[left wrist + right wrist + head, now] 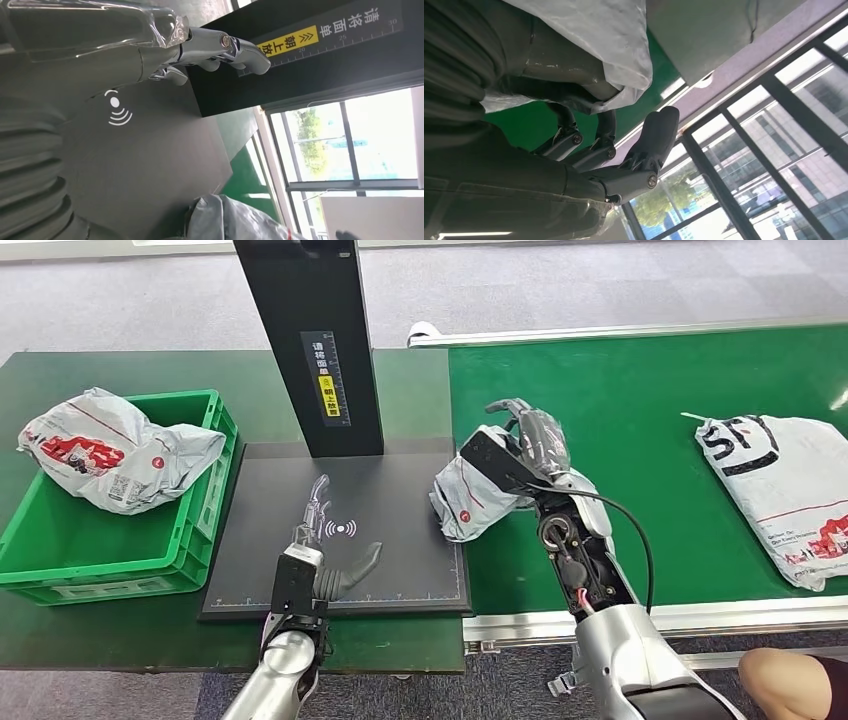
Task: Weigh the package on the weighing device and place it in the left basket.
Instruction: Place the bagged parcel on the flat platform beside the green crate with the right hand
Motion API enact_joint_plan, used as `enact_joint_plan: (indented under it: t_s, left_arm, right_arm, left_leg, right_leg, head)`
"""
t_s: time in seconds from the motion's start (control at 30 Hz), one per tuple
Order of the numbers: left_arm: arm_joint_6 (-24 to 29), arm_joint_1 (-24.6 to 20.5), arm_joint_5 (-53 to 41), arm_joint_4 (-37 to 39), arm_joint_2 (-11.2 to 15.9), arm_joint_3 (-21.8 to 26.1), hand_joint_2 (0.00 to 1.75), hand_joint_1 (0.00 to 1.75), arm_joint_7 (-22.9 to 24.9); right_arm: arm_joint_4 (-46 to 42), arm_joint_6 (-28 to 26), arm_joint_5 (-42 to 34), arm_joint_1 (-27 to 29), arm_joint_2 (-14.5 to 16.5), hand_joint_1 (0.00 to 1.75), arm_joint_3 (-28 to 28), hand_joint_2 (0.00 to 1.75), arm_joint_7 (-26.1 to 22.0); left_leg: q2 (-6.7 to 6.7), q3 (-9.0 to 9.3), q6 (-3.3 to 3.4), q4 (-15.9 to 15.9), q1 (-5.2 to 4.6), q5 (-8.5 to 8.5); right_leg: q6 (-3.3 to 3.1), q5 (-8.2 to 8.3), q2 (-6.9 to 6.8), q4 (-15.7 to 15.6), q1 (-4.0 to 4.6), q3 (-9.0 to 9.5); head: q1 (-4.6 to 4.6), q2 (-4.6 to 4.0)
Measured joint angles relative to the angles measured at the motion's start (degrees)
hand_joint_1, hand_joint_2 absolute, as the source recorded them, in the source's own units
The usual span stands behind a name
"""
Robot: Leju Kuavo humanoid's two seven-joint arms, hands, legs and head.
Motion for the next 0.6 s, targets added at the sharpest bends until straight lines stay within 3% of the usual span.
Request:
enact_joint_plan:
  t_s: [0.37,0.6]
  left_arm:
    - [3.39,-0.04,1.83,0.04,0.06,-0.04,1.75,0.00,0.30]
    - [6.97,0.17,4.91,0.02,0.13,1.23,1.75,0.00,-0.08]
  right_arm:
    - [4.37,3.29,-1.08,-5.63,7.35,1.75,5.58,1.75,-0.16]
    - [4.47,3.93,-2.92,-6.16,9.70,1.75,8.64,1.75,-0.01]
  left_leg:
    - [-0.02,-0.02,-0.01,0.00,0.00,0.00]
    - [-0.05,-0.03,0.00,0.00,0.00,0.00]
  right_leg:
    - [0.00,-0.02,0.00,0.01,0.01,-0.02]
    - [0.00,-0.01,-0.01,0.01,0.00,-0.01]
  head:
    - [0.01,0.00]
    - [0.02,0.01]
